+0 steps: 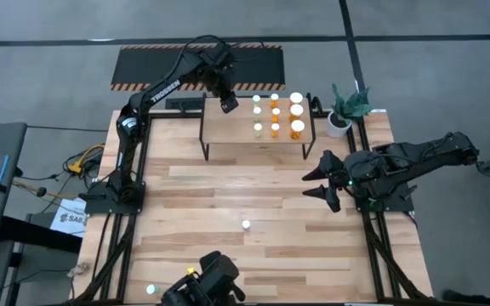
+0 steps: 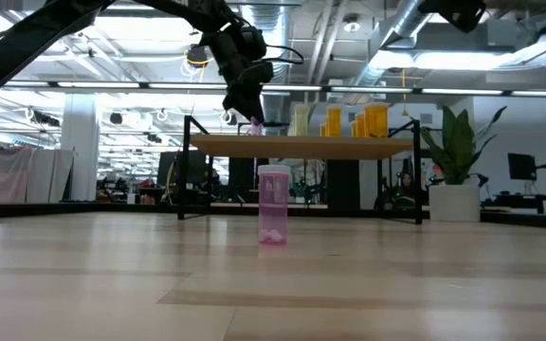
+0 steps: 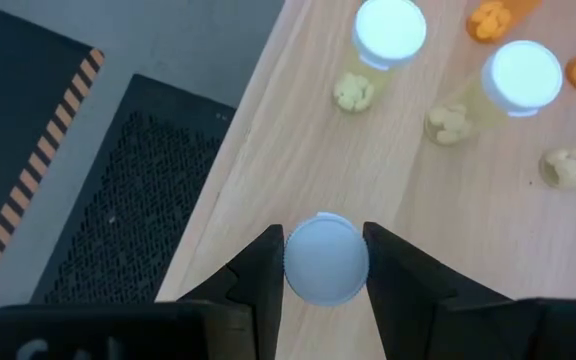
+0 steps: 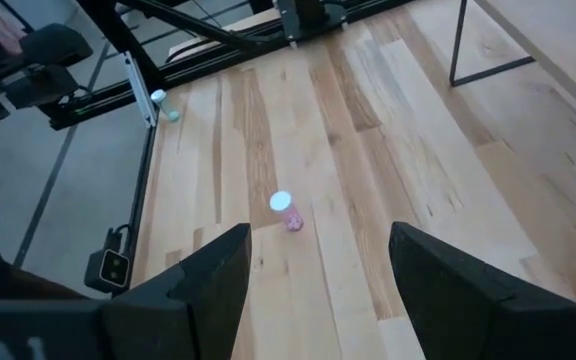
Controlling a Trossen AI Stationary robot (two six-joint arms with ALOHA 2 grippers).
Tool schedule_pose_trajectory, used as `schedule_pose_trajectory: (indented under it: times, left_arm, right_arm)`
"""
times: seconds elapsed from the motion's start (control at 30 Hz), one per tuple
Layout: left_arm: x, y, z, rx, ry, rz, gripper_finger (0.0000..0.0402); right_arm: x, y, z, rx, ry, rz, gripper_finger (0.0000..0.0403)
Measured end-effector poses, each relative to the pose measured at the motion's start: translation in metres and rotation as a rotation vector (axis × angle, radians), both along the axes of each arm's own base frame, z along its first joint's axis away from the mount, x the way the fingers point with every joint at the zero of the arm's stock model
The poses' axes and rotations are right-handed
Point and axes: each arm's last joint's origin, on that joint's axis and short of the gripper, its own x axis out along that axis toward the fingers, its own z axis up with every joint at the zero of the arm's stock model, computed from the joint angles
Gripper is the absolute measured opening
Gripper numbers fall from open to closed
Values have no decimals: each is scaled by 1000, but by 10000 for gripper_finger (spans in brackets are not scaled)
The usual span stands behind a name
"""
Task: Pick and place medicine bottles onto shelf by color
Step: Put the right small pink pill bottle on the shelf, then put the small pink pill bottle on the shelf aligned with the other small pink pill bottle
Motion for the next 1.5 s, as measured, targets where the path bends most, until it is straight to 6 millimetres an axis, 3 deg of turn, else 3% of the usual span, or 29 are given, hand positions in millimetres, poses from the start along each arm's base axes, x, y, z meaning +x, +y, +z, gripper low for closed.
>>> schedule_pose_trajectory:
  times: [0.27, 0.5, 0.73, 1.07, 1.27, 1.5]
  left_arm:
    - [2, 1, 1, 11, -22, 8, 122]
    - [9, 0, -14, -3, -1, -8, 133]
    - [10, -1, -14, 4, 6, -9, 138]
    - [9, -2, -14, -2, 13, -15, 247]
    - [1, -7, 11, 71, 22, -16, 299]
    - [-17, -29, 55, 58, -18, -19, 308]
  right_arm:
    - [0, 0, 0, 0, 0, 0, 260]
    - [0, 0, 0, 0, 0, 0, 260]
    - [0, 0, 0, 2, 0, 5, 260]
    - [0, 1, 0, 11, 8, 31, 260]
    - [-1, 1, -1, 16, 11, 47, 260]
    - [-1, 1, -1, 18, 16, 52, 260]
